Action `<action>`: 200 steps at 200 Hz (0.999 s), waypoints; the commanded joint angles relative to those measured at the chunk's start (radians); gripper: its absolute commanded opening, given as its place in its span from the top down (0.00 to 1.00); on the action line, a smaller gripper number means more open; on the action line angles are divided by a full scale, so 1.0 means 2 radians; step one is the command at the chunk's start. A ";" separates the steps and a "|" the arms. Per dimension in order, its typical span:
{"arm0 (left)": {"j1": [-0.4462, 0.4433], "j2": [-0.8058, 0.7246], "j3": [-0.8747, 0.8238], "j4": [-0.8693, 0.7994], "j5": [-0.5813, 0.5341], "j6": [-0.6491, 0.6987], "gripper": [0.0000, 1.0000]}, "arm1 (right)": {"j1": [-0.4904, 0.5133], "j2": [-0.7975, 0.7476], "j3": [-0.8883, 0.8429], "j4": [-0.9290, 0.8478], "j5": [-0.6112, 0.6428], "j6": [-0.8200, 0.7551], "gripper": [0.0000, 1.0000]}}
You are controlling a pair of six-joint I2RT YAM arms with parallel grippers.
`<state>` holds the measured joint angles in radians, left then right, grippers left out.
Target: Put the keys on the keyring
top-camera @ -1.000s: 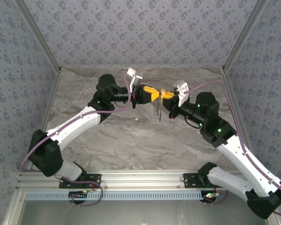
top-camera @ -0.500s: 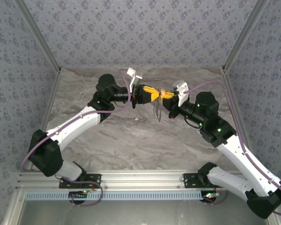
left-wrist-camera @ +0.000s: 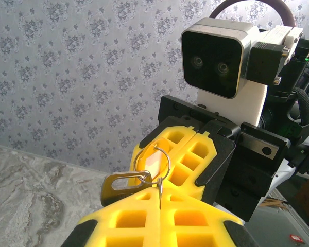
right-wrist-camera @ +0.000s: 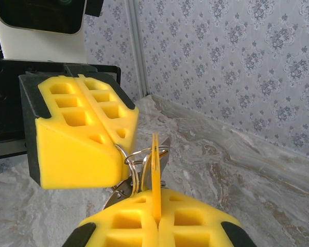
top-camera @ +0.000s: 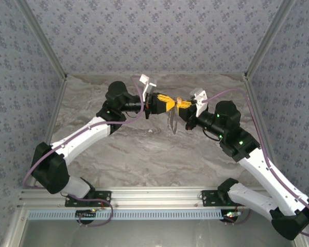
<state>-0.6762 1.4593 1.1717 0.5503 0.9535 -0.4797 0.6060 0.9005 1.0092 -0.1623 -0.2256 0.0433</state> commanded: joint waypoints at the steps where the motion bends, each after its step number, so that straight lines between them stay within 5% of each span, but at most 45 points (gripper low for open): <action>1: -0.005 -0.014 0.013 0.013 0.010 0.008 1.00 | -0.003 -0.005 0.013 0.012 -0.009 -0.003 1.00; 200: -0.006 -0.013 0.019 0.007 0.007 0.010 1.00 | -0.004 -0.020 -0.010 0.008 -0.007 -0.003 1.00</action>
<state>-0.6788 1.4593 1.1755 0.5495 0.9535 -0.4793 0.6033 0.8860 1.0039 -0.1623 -0.2260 0.0433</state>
